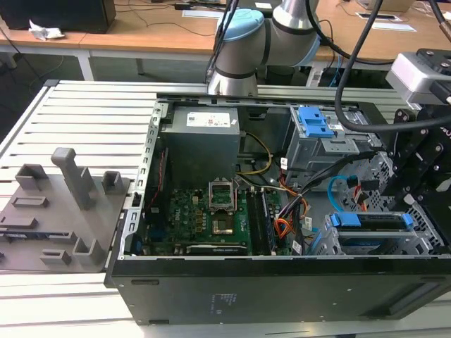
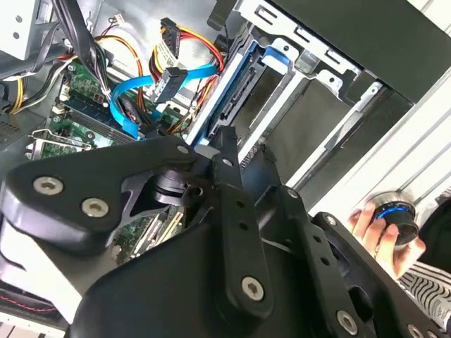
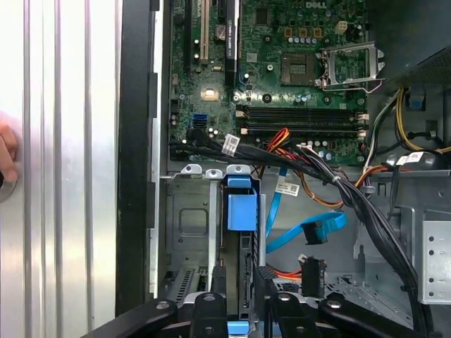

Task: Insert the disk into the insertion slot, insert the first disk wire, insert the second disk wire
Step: 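Insert the first disk wire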

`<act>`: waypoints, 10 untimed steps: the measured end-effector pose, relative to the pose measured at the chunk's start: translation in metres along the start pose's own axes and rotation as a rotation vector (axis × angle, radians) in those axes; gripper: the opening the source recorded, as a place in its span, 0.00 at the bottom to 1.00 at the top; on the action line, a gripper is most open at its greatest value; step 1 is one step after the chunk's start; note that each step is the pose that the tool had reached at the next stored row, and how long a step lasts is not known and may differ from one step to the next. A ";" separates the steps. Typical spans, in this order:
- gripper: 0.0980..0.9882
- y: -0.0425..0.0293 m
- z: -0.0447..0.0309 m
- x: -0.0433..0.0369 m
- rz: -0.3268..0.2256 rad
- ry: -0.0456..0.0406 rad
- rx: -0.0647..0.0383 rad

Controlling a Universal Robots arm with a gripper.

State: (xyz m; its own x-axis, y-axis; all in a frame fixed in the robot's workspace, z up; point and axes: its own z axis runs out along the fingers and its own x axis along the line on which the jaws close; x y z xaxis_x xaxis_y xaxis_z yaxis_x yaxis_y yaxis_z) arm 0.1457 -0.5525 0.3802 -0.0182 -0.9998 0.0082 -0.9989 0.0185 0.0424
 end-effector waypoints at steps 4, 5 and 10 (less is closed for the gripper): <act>0.23 0.0004 -0.0003 -0.0215 0.000 0.0002 0.000; 0.23 0.0005 -0.0002 -0.0278 0.000 0.0000 0.000; 0.23 0.0013 -0.0002 -0.0696 0.000 0.0001 0.000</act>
State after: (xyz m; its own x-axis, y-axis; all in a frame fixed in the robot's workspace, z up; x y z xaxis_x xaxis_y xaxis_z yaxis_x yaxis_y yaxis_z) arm 0.1456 -0.4828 0.3799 -0.0182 -0.9998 0.0083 -0.9989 0.0186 0.0425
